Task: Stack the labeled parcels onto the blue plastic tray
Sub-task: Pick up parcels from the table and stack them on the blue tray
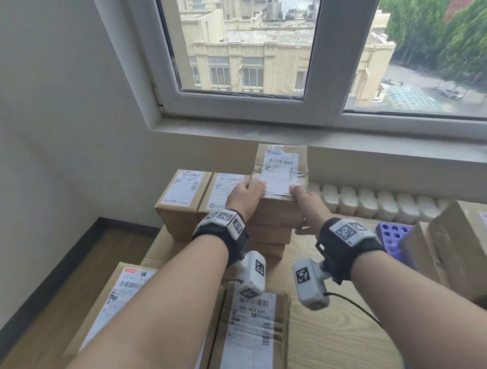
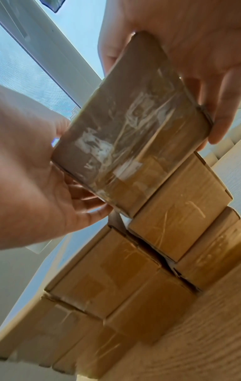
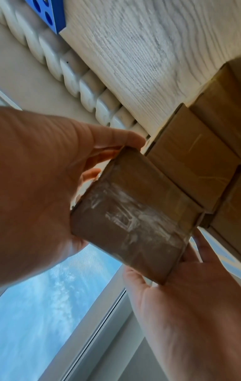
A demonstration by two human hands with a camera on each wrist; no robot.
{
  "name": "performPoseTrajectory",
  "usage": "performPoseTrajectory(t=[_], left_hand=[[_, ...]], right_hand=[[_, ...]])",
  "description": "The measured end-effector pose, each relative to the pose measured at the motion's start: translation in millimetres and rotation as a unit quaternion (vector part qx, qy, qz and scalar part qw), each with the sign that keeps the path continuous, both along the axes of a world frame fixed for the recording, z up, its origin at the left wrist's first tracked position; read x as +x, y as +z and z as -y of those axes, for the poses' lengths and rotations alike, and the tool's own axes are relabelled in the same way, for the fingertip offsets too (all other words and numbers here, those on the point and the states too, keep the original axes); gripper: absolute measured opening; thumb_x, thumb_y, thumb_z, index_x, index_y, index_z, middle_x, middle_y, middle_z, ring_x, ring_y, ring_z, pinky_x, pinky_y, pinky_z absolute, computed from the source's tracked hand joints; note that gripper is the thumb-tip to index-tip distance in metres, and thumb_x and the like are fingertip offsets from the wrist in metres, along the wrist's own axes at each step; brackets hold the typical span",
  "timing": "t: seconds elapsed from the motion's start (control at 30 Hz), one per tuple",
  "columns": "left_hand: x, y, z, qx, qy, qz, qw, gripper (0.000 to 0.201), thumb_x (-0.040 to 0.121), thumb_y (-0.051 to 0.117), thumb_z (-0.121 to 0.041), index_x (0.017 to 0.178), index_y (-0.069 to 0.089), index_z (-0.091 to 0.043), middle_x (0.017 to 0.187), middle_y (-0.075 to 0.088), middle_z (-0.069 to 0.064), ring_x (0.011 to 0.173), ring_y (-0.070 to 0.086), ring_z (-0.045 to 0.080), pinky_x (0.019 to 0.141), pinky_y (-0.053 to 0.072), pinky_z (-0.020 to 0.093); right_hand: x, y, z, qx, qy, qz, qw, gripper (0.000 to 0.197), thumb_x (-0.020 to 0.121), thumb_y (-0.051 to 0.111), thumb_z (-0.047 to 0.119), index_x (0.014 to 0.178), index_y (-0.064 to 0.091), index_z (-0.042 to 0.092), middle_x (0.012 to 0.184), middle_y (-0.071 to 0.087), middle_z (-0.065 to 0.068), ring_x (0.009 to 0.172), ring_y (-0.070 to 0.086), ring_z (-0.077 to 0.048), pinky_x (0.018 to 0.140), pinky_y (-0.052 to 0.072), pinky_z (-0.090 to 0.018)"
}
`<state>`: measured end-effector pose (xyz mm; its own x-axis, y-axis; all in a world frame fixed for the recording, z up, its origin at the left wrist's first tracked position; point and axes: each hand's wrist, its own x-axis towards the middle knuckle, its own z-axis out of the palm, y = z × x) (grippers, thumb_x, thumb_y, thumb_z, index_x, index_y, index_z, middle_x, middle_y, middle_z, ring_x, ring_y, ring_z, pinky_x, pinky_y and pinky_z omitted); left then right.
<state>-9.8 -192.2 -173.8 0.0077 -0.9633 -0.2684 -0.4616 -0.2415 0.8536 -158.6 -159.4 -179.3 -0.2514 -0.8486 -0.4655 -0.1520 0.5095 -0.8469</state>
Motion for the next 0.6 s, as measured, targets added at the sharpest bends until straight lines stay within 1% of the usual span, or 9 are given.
performPoseTrajectory(t=[0.13,0.23,0.27,0.3,0.33,0.37,0.43,0.5,0.6], left_hand=[[4,6,-11,0.003,-0.002,-0.015,1.0,0.044,0.095,0.05,-0.041,0.13,0.057,-0.015,0.126,0.06,0.004,0.112,0.055,0.023,0.096,0.044,0.034],[6,12,-20,-0.003,0.003,-0.039,0.999,0.041,0.095,0.052,-0.04,0.128,0.057,-0.015,0.118,0.06,0.002,0.103,0.055,0.02,0.065,0.042,0.024],[7,16,-24,-0.001,0.003,-0.048,0.999,0.038,0.095,0.052,-0.039,0.124,0.058,-0.015,0.114,0.06,0.001,0.1,0.055,0.019,0.059,0.04,0.023],[8,21,-29,0.001,0.004,-0.066,0.998,0.038,0.092,0.054,-0.042,0.12,0.059,-0.015,0.11,0.061,0.001,0.099,0.056,0.02,0.059,0.041,0.023],[9,27,-36,0.009,0.005,-0.093,0.996,0.045,0.086,0.056,-0.048,0.115,0.061,-0.015,0.109,0.063,0.001,0.1,0.058,0.021,0.064,0.048,0.025],[10,28,-40,0.019,0.008,-0.119,0.993,0.059,0.075,0.058,-0.057,0.115,0.062,-0.015,0.111,0.065,0.003,0.103,0.061,0.024,0.077,0.054,0.032],[14,20,-43,0.035,0.014,-0.148,0.988,0.084,0.058,0.055,-0.071,0.123,0.061,-0.018,0.118,0.067,0.005,0.108,0.063,0.027,0.096,0.051,0.047],[17,16,-51,0.04,0.007,-0.163,0.986,0.092,0.054,0.054,-0.076,0.127,0.059,-0.02,0.119,0.067,0.005,0.108,0.064,0.026,0.098,0.05,0.049],[20,37,-87,0.037,-0.02,-0.181,0.983,0.089,0.056,0.056,-0.074,0.124,0.062,-0.018,0.111,0.071,0.007,0.099,0.068,0.028,0.094,0.053,0.044]], right_hand=[[0,4,-13,-0.011,-0.01,0.013,1.0,0.098,0.049,0.049,0.067,0.13,0.045,0.012,0.118,0.06,-0.014,0.09,0.061,-0.033,0.066,0.056,-0.042],[1,16,-30,-0.027,-0.018,0.016,0.999,0.088,0.055,0.05,0.061,0.129,0.042,0.014,0.108,0.058,-0.009,0.089,0.063,-0.031,0.075,0.055,-0.046],[1,20,-36,-0.033,-0.02,0.019,0.999,0.085,0.056,0.05,0.06,0.128,0.043,0.014,0.104,0.059,-0.008,0.085,0.064,-0.029,0.075,0.055,-0.046],[2,23,-42,-0.038,-0.023,0.02,0.999,0.085,0.056,0.05,0.06,0.127,0.044,0.014,0.1,0.059,-0.007,0.081,0.064,-0.028,0.074,0.055,-0.045],[3,26,-49,-0.046,-0.025,0.021,0.998,0.086,0.054,0.05,0.061,0.126,0.045,0.014,0.098,0.06,-0.007,0.08,0.063,-0.028,0.072,0.055,-0.045],[4,30,-56,-0.053,-0.025,0.02,0.998,0.086,0.053,0.05,0.062,0.126,0.046,0.015,0.098,0.06,-0.007,0.08,0.062,-0.028,0.07,0.055,-0.044],[5,35,-73,-0.066,-0.02,0.019,0.997,0.087,0.054,0.051,0.062,0.127,0.046,0.016,0.102,0.059,-0.008,0.082,0.059,-0.028,0.067,0.054,-0.041],[7,41,-92,-0.075,-0.013,0.017,0.997,0.084,0.058,0.051,0.06,0.129,0.045,0.016,0.106,0.057,-0.007,0.082,0.058,-0.027,0.069,0.053,-0.04],[12,47,-122,-0.091,-0.007,0.023,0.996,0.077,0.063,0.05,0.056,0.128,0.045,0.015,0.107,0.058,-0.009,0.08,0.057,-0.026,0.072,0.053,-0.041]])
